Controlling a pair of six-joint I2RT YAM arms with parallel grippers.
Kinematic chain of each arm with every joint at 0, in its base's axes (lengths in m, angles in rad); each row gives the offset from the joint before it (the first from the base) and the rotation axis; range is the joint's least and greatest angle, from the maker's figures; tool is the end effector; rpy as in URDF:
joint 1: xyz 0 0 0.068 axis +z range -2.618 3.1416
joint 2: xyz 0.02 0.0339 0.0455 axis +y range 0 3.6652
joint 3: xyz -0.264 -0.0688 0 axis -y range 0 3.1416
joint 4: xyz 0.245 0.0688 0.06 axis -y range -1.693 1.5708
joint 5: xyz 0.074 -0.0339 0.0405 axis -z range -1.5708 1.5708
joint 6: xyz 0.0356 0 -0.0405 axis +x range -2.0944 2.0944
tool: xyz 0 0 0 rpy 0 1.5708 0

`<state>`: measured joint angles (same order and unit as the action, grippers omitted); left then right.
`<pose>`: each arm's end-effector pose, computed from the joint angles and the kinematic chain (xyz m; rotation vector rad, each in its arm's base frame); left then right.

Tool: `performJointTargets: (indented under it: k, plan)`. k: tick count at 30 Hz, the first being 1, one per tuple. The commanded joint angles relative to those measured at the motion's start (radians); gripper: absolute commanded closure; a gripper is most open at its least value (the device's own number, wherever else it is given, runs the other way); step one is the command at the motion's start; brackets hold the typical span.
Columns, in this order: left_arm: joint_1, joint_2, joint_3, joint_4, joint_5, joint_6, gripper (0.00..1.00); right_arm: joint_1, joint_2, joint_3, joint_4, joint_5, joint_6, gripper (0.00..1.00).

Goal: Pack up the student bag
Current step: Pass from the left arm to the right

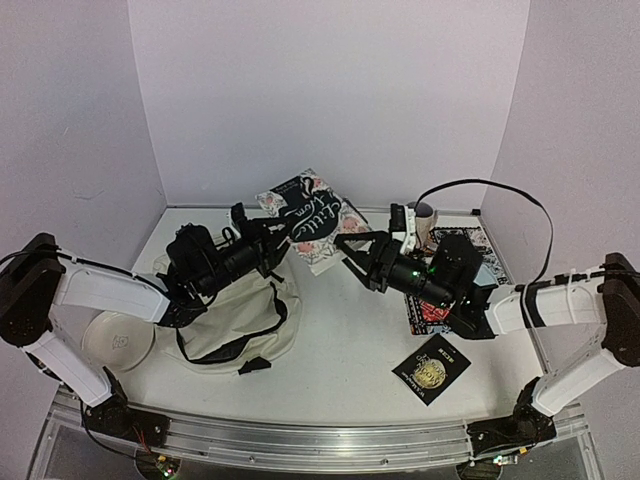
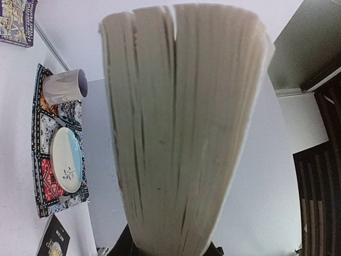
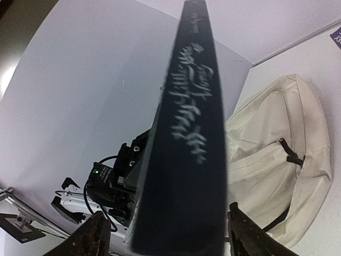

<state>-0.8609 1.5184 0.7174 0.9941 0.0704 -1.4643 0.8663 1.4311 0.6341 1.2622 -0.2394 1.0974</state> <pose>0.2114 -0.2498 0.2640 -0.4353 1.6432 -1.9169 0.1842 0.2298 0.2903 -0.1025 1.3290 1.8507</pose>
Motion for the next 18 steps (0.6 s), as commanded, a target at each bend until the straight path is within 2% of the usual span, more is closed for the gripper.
performJointTargets:
  k: [1,8,11,14,15,17,18]
  plan:
    - [-0.022,0.009,0.040,0.190,-0.032,-0.030,1.00,0.008,0.033,0.055,0.176,0.030,-0.006,0.29]
    - [-0.040,0.036,0.020,0.213,-0.045,-0.046,1.00,0.008,0.072,0.101,0.206,0.031,-0.013,0.43]
    - [-0.041,0.037,0.003,0.216,-0.047,-0.034,0.97,0.009,0.083,0.119,0.211,0.026,-0.014,0.62]
    - [-0.040,0.022,-0.030,0.215,-0.052,0.014,0.83,0.007,0.074,0.105,0.211,0.041,-0.018,0.85]
    - [-0.038,0.015,-0.045,0.215,-0.047,0.037,0.75,0.005,0.069,0.097,0.212,0.047,-0.020,0.91]
    - [-0.024,-0.001,-0.087,0.213,-0.028,0.076,0.62,-0.002,0.057,0.081,0.209,0.052,-0.022,0.99]
    - [-0.017,-0.010,-0.109,0.211,-0.019,0.092,0.56,-0.006,0.051,0.070,0.209,0.056,-0.023,1.00]
